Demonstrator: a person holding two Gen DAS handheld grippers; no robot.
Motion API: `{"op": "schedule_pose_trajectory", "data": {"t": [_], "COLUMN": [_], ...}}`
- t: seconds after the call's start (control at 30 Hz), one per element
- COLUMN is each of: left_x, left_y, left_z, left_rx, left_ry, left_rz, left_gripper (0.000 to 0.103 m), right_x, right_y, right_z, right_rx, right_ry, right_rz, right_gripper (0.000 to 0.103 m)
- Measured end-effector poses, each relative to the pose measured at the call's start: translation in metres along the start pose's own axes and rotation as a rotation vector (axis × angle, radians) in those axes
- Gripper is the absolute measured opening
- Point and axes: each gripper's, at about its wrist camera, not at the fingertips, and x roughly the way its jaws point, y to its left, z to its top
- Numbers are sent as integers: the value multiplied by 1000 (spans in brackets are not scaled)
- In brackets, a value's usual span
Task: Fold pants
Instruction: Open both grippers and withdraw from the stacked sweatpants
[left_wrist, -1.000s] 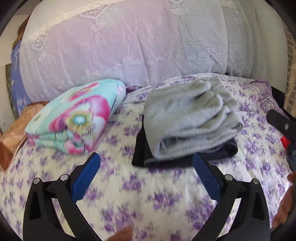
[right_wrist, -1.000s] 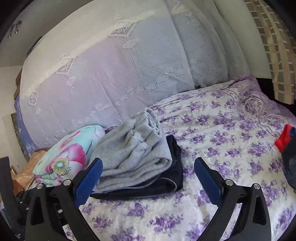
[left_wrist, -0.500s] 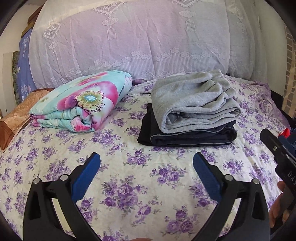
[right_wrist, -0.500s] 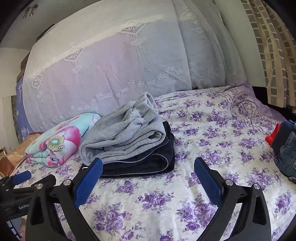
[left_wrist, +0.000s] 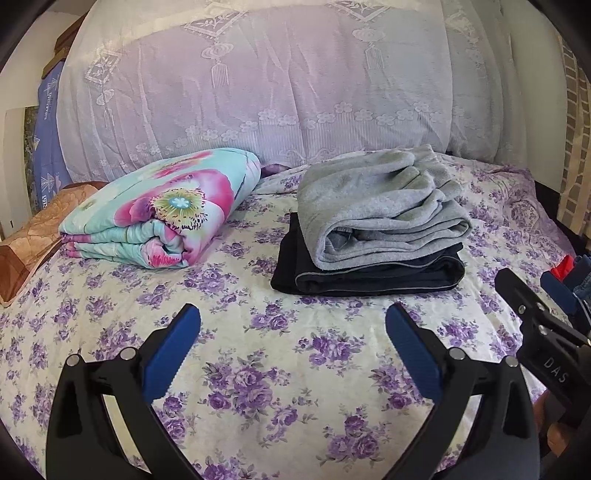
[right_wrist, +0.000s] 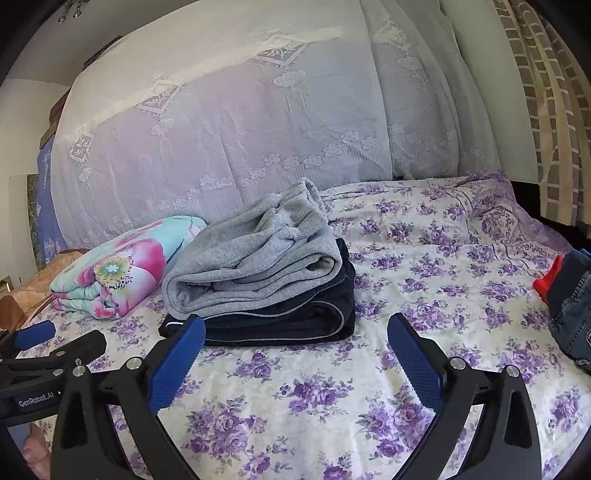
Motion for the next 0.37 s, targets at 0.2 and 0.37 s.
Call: {"op": "schedule_pose_trajectory", "data": {"t": [0.2, 0.37], "left_x": [-6, -4], "left_y": [3, 5], "left_z": [4, 4], "left_rx": [-9, -23], "left_ry": [-20, -3], "left_rz": [16, -2], "left_gripper": [98, 98], "right_x": [0, 0], "right_y": [-1, -1], "right_z": [0, 1], "right_rx": [4, 1], "right_ry": [-1, 0], "right_rz": [-1, 0], "right_gripper": [100, 100]}}
